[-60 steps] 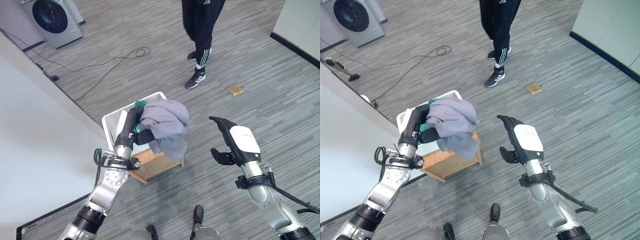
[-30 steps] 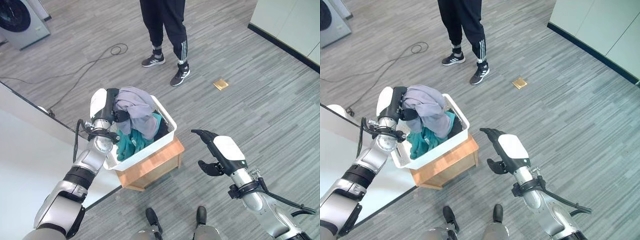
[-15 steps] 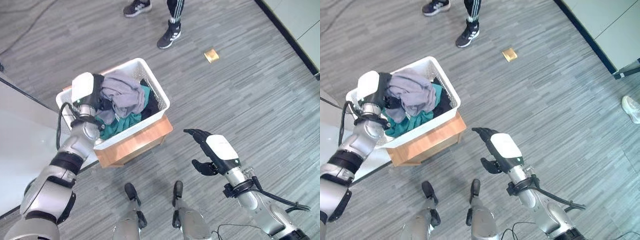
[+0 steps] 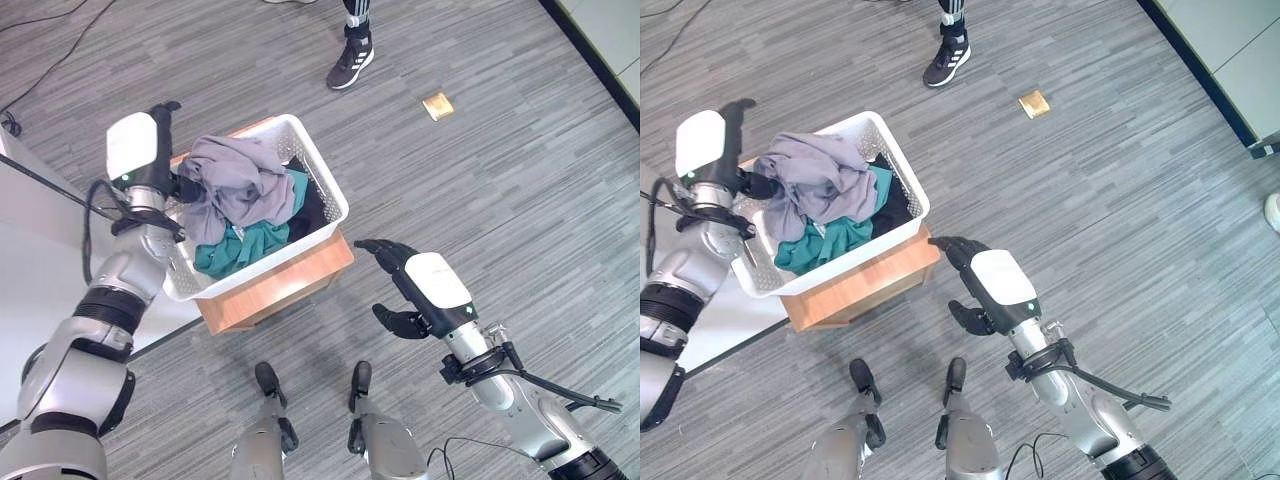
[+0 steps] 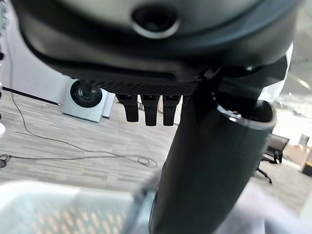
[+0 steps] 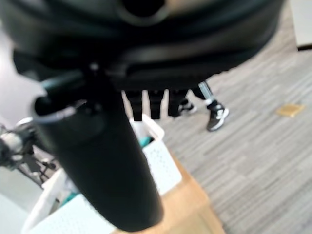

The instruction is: Pick up bed clothes into laundry basket.

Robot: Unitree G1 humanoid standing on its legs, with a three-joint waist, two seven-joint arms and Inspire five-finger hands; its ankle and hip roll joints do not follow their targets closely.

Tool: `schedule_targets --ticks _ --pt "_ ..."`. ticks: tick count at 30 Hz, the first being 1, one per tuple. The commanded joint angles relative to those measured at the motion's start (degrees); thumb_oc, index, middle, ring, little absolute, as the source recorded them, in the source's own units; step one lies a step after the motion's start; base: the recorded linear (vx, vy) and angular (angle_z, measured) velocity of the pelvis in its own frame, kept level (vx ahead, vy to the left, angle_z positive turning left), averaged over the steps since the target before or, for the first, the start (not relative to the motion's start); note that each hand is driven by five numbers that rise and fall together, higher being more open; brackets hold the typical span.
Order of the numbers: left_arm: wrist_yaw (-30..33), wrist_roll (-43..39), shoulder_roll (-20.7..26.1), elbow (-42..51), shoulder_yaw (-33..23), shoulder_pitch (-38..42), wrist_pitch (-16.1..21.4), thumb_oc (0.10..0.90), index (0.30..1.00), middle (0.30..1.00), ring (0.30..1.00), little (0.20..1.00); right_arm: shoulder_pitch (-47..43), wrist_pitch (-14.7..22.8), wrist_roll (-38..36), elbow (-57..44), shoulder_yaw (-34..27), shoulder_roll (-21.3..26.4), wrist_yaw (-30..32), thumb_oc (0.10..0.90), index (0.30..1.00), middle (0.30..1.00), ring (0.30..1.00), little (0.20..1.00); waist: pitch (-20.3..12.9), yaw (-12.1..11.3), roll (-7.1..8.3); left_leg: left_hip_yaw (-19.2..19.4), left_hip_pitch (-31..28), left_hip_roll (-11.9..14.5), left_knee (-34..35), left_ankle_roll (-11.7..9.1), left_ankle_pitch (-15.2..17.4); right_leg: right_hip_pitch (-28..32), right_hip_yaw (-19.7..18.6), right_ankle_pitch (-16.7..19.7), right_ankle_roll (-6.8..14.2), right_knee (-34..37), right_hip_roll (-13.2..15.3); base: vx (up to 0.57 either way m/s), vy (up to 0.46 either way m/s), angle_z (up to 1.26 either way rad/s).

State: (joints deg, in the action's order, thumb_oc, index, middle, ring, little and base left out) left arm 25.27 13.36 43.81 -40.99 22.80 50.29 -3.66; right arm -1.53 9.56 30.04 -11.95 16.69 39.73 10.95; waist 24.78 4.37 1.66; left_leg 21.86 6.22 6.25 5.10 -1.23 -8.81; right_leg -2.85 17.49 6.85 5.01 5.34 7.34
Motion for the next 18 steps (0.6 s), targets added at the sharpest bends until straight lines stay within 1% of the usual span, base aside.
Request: schedule_targets --ticks 1,2,4,5,6,8,9,10,11,14,16,18 --pt "-2.7 -9.0 2.8 8.9 -7.9 -0.2 7.9 0.800 0.900 0.900 0.900 0.900 4.3 4.1 -4.0 -6.8 -4.6 2.3 -0.2 0.800 0.900 0.900 0.900 0.900 -8.6 -1.3 -3.36 0.0 -3.4 2.2 -0.1 -3.8 6.3 4.7 2.0 -7.9 6.2 -0.6 3.5 0.06 -0.128 0.27" --pt "-6.1 -12.3 2.9 16.1 -10.0 -6.7 10.4 0.800 0.900 0.900 0.900 0.900 5.2 4.1 -5.1 -7.0 -5.6 2.1 -1.4 0.800 0.900 0.900 0.900 0.900 -9.6 -2.2 -3.93 -0.5 -4.2 2.1 -0.1 -3.9 6.3 6.0 2.4 -8.3 6.1 -0.5 3.6 0.05 -0.097 0.23" --pt "-8.3 -15.9 1.7 22.0 -12.4 -12.9 12.2 0.800 0.900 0.900 0.900 0.900 5.9 3.8 -5.8 -7.0 -6.3 1.7 -2.5 0.800 0.900 0.900 0.900 0.900 -10.6 -2.8 -4.41 -1.0 -5.0 2.0 -0.1 -4.0 6.4 7.2 3.1 -8.7 6.0 -0.5 3.6 0.05 -0.084 0.35" --pt "-9.6 -18.9 1.1 25.7 -13.7 -16.5 13.7 0.800 0.900 0.900 0.900 0.900 6.3 3.6 -6.5 -6.8 -6.8 1.6 -3.0 0.800 0.900 0.900 0.900 0.900 -11.1 -3.2 -4.63 -1.4 -5.3 1.9 -0.1 -4.0 6.4 7.9 3.4 -8.9 5.9 -0.4 3.6 0.04 -0.076 0.41" --pt "-10.9 -20.8 0.9 29.5 -15.2 -20.8 14.5 0.800 0.900 0.900 0.900 0.900 6.6 3.4 -7.1 -6.9 -7.2 1.4 -3.4 0.800 0.900 0.900 0.900 0.900 -11.7 -3.5 -4.88 -1.8 -5.6 1.9 -0.1 -4.0 6.4 8.3 3.7 -9.0 5.9 -0.3 3.6 0.04 -0.073 0.24" --pt "-14.9 -27.4 -0.5 38.0 -18.4 -30.8 17.1 0.800 0.900 0.900 0.900 0.900 7.7 3.0 -8.5 -6.8 -9.1 0.5 -4.2 0.800 0.900 0.900 0.900 0.900 -12.9 -4.8 -5.25 -2.5 -6.2 1.7 -0.1 -4.0 6.5 9.4 4.1 -9.3 5.8 -0.3 3.7 0.04 -0.061 0.16" --pt "-15.0 -27.5 -0.5 38.4 -18.7 -31.3 17.0 0.800 0.900 0.900 0.900 0.900 7.8 3.0 -8.5 -6.9 -8.9 0.6 -4.2 0.800 0.900 0.900 0.900 0.900 -13.1 -4.6 -5.29 -2.5 -6.2 1.7 -0.1 -4.1 6.5 9.4 4.1 -9.3 5.8 -0.3 3.7 0.02 -0.053 0.03" --pt "-17.3 -31.2 -1.6 41.8 -19.9 -35.6 17.7 0.800 0.900 0.900 0.900 0.900 8.3 2.9 -9.0 -6.7 -9.6 0.1 -4.7 0.800 0.900 0.900 0.900 0.900 -13.6 -5.1 -5.48 -2.8 -6.4 1.7 -0.1 -4.0 6.5 9.9 4.4 -9.4 5.7 -0.3 3.7 0.04 -0.066 0.10" --pt "-22.2 -37.3 -4.5 47.5 -21.1 -42.7 18.6 0.800 0.900 0.900 0.900 0.900 9.5 2.9 -9.8 -6.3 -10.7 -1.1 -5.8 0.800 0.900 0.900 0.900 0.900 -14.9 -5.8 -5.82 -3.3 -7.0 1.5 -0.1 -4.0 6.5 10.7 4.9 -9.7 5.6 -0.3 3.8 0.05 -0.093 0.06" --pt "-27.8 -42.9 -8.5 53.9 -21.3 -49.9 18.4 0.800 0.900 0.900 0.900 0.900 11.1 2.9 -9.5 -6.0 -12.0 -2.3 -7.1 0.800 0.900 0.900 0.900 0.900 -16.6 -7.1 -6.22 -4.2 -7.9 1.4 -0.1 -4.0 6.6 12.0 5.6 -10.1 5.4 -0.3 3.9 0.03 -0.082 0.18" --pt "-29.6 -42.8 -10.4 56.4 -20.5 -53.1 18.2 0.800 0.900 0.900 0.900 0.900 11.7 3.0 -8.7 -5.9 -12.3 -3.2 -7.3 0.800 0.900 0.900 0.900 0.900 -17.5 -7.9 -6.39 -4.6 -8.4 1.3 -0.1 -3.9 6.7 12.9 5.9 -10.3 5.3 -0.3 4.0 0.01 -0.076 0.27" --pt "-28.7 -41.2 -12.4 57.1 -19.3 -55.1 18.2 0.800 0.900 0.900 0.900 0.900 11.1 3.0 -6.8 -5.4 -12.3 -3.8 -6.1 0.800 0.900 0.900 0.900 0.900 -18.3 -8.6 -6.59 -5.0 -9.0 1.2 -0.1 -3.7 6.9 13.7 6.2 -10.6 5.1 -0.3 4.0 -0.01 -0.071 0.10"
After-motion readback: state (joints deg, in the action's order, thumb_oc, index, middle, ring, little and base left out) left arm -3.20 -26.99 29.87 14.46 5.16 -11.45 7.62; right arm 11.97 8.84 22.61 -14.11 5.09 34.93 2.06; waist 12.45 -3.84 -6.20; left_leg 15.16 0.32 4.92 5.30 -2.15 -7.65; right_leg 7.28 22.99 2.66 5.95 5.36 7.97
